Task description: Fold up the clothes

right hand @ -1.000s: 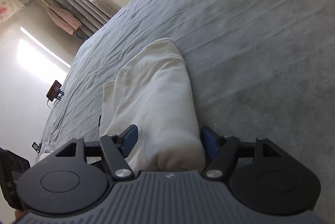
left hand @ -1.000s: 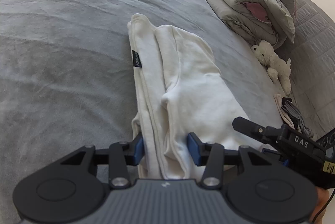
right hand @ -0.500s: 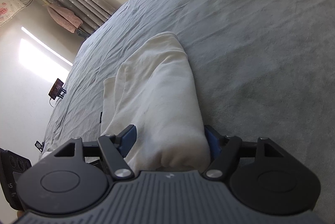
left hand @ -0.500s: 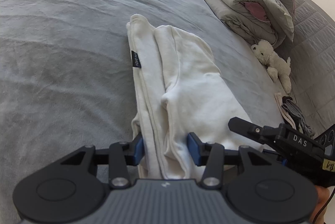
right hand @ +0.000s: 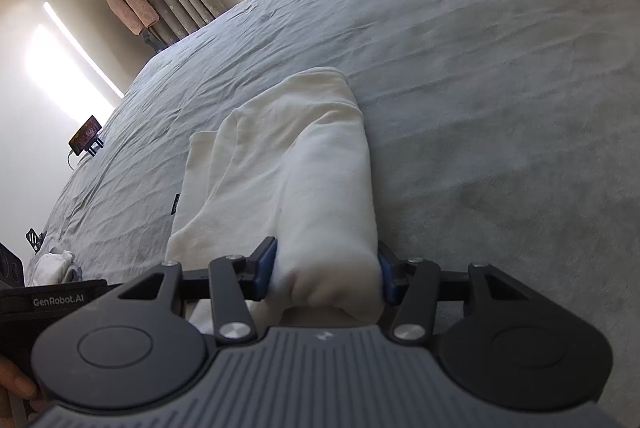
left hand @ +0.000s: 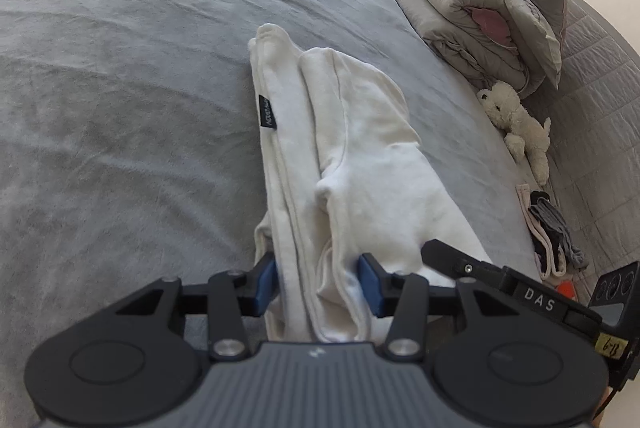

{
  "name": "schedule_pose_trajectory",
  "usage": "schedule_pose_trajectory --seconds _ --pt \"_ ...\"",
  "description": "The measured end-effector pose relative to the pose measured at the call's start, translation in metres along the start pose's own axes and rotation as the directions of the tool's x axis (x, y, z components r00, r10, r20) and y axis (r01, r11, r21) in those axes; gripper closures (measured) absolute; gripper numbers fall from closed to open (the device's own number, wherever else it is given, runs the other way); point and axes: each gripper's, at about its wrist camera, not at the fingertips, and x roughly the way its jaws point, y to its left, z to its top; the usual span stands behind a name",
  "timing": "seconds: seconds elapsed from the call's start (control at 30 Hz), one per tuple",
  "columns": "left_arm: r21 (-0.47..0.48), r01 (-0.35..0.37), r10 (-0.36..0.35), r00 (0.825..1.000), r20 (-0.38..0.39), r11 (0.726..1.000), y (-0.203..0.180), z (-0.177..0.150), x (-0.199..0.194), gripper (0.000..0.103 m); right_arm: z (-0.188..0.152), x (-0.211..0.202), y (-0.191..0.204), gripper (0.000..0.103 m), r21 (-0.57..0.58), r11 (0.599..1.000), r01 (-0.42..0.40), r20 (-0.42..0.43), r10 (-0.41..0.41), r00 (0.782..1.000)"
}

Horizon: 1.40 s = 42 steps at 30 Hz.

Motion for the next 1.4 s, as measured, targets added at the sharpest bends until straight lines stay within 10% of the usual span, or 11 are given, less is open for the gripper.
schedule_pose_trajectory --seconds 0.47,0.87,1.23,1.4 --pt "-0.022 -0.007 0.007 1.000 -0.005 1.000 0.003 0.000 0.000 0.045 0.002 0.001 0.001 0.045 0.040 0.999 -0.013 -0.012 0.013 1.000" --pt "-0.038 -0.036 0.038 0.998 0.056 0.999 0.004 -0.001 -0.002 0.088 -0.004 -0.008 0.021 0.044 -0.093 0.996 0.007 0.024 -0.004 1.000" --pt "-0.029 -0.037 0.039 0.998 0.055 0.999 0.006 0.002 -0.002 0.091 -0.001 -0.003 0.008 0.038 0.028 0.998 -0.053 -0.046 0.055 0.997" --pt "-0.046 -0.030 0.032 0.998 0.046 0.998 0.008 0.003 -0.001 0.090 -0.006 -0.008 0.027 0.038 -0.112 0.994 0.011 -0.017 -0.013 1.000"
